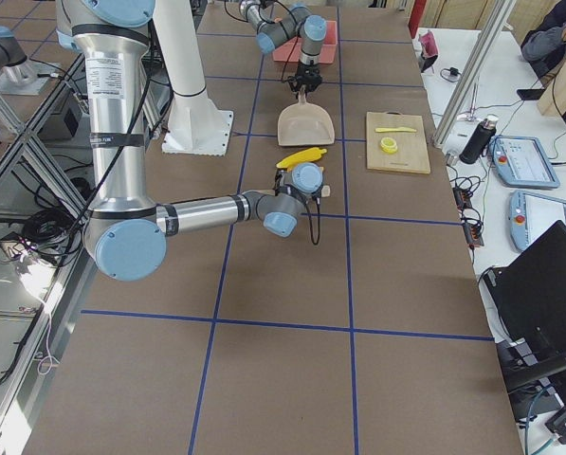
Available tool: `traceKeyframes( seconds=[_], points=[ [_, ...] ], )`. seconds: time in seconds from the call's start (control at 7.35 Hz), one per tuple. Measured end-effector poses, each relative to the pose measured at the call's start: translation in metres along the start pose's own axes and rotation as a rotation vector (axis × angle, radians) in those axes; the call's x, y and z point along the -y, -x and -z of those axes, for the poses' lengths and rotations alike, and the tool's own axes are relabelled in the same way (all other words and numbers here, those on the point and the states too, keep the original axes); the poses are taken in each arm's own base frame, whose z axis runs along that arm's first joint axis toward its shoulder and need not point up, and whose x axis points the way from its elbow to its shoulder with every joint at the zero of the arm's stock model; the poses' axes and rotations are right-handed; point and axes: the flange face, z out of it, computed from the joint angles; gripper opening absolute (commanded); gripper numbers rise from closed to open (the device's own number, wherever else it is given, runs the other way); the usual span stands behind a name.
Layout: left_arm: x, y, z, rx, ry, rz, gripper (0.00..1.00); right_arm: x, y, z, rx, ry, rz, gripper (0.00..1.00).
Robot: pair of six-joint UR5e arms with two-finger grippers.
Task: Sweep and dump trash into bin
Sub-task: 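Slide the dustpan toward the food with the left gripper while the right lifts the brush, then sweep the corn, potato and ginger into the dustpan with the right gripper's brush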
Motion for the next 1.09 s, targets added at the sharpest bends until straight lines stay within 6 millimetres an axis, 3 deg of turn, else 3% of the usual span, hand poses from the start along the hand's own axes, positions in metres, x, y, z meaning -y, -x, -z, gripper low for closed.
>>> traceKeyframes(
  seconds=[0.14,0.54,0.82,1.09],
  points=[
    [0.005,0.001,-0.001,-0.003,0.007,0.003,0.0,-0.002,-0.011,-0.004,0.013,0.005,0.019,0.0],
    [0.013,-0.003,-0.003,-0.011,0.018,0.004,0.0,-0.011,-0.013,-0.013,0.045,0.032,0.061,0.0],
    [0.016,-0.009,-0.006,-0.018,0.023,0.001,0.0,-0.018,-0.008,-0.032,0.053,0.072,0.08,0.0],
    [0.017,-0.01,-0.008,-0.02,0.025,-0.001,0.0,-0.011,0.008,-0.051,0.064,0.102,0.103,0.0]
  ],
)
